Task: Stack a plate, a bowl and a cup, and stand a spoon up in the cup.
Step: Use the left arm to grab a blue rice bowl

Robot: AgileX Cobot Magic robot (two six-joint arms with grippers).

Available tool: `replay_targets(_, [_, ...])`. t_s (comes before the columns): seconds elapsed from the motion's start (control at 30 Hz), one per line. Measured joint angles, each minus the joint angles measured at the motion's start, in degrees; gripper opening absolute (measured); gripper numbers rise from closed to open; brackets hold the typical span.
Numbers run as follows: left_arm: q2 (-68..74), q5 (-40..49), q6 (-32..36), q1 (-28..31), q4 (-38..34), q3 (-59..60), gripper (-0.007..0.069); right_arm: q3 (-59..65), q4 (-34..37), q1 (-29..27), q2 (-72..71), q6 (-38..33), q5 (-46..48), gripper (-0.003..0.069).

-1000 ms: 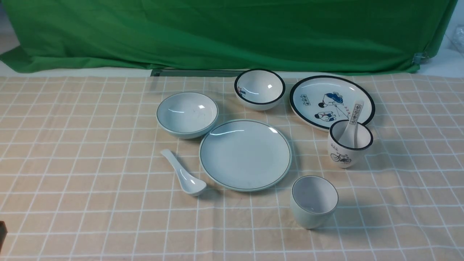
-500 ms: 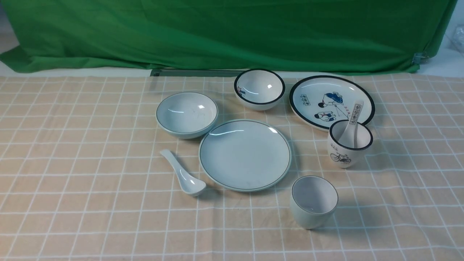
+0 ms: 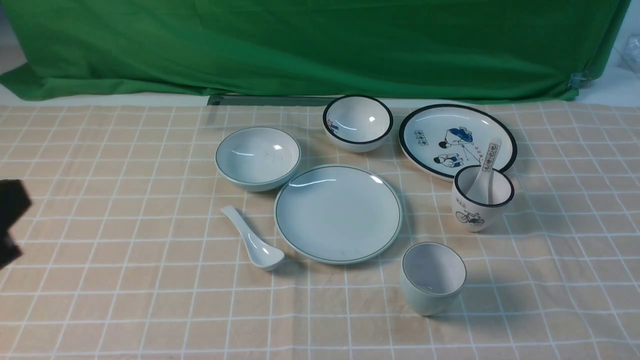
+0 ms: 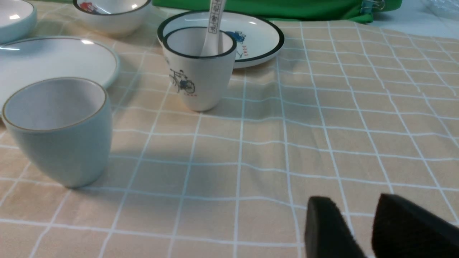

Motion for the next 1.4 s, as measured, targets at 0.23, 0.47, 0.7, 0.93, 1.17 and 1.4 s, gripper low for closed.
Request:
replay_targets(0.23, [15.6,5.9,4.9,-10.0,-0.3,-7.1,0.0006,0.0,5.1,0.0,0.0,12.5,-7.5,0.0242])
replay_targets(0.47, [29.7,11.0,13.2,-12.4,-0.3,-13.6,0.0006,0.0,6.5,0.0,0.0,24.8,-18.7,0.0242])
replay_targets(0.7, [49.7,13.7,22.4,-12.4,1.9,-28.9,0.0014,-13.0,7.2,2.9,7.7,20.7,-0.4,0.019])
replay_targets(0.93, [68.5,17.4,28.7,-12.6,7.2,-45.2,0.0172,-35.7,7.3,9.0,26.9,-0.7,26.9,0.0175])
replay_targets(1.17, [80.7,18.7,35.2,-12.6,9.4,-55.7,0.0442,-39.6,7.5,10.1,34.9,-3.6,32.8,0.0175])
replay_targets(1.4, [85.0,15.5,41.6,-12.7,11.5,-56.3,0.0444,-39.7,7.5,10.1,35.0,-4.1,33.1,0.0175])
